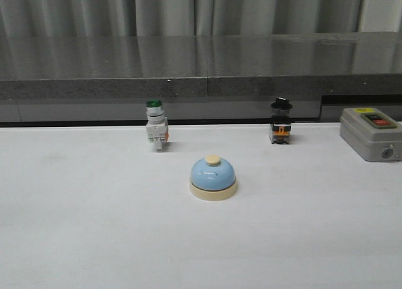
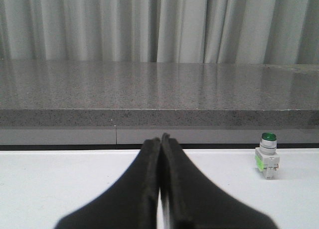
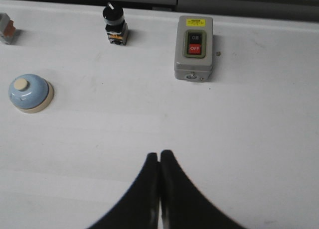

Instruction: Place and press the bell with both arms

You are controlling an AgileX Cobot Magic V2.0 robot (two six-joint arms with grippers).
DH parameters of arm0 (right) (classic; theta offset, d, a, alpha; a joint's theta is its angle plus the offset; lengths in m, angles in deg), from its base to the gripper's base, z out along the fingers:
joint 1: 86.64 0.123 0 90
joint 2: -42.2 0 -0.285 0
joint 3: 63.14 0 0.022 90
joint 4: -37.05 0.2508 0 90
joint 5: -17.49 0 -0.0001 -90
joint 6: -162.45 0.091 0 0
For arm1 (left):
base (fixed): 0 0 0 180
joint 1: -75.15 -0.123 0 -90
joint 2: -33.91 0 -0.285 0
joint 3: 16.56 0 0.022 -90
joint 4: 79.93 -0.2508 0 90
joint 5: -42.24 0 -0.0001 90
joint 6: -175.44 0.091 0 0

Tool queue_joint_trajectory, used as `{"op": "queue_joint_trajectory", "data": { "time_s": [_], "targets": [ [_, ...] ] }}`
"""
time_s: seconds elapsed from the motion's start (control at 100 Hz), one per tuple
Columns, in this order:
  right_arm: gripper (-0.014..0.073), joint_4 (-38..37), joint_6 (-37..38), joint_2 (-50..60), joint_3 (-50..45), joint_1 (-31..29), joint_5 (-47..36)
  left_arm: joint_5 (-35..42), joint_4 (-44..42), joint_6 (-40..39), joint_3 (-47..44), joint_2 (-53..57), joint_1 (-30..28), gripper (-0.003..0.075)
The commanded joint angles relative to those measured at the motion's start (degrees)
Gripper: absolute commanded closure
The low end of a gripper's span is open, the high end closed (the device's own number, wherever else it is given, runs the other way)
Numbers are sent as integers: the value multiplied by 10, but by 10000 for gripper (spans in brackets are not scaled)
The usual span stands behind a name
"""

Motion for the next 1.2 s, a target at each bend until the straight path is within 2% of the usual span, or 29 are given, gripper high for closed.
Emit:
{"op": "queue_joint_trajectory", "data": {
  "time_s": [0.0,0.28,0.57,1.19],
  "targets": [
    [654,3,-5,-29,20,-4,-45,47,-1,-5,-24,18,-1,741],
    [654,44,-5,-113,20,2,-87,47,-1,-5,-24,18,-1,741],
    [654,47,-5,-231,29,85,-131,47,-1,-5,-24,18,-1,741],
    [654,47,-5,-522,253,223,-127,47,-1,-5,-24,18,-1,741]
  ]
}}
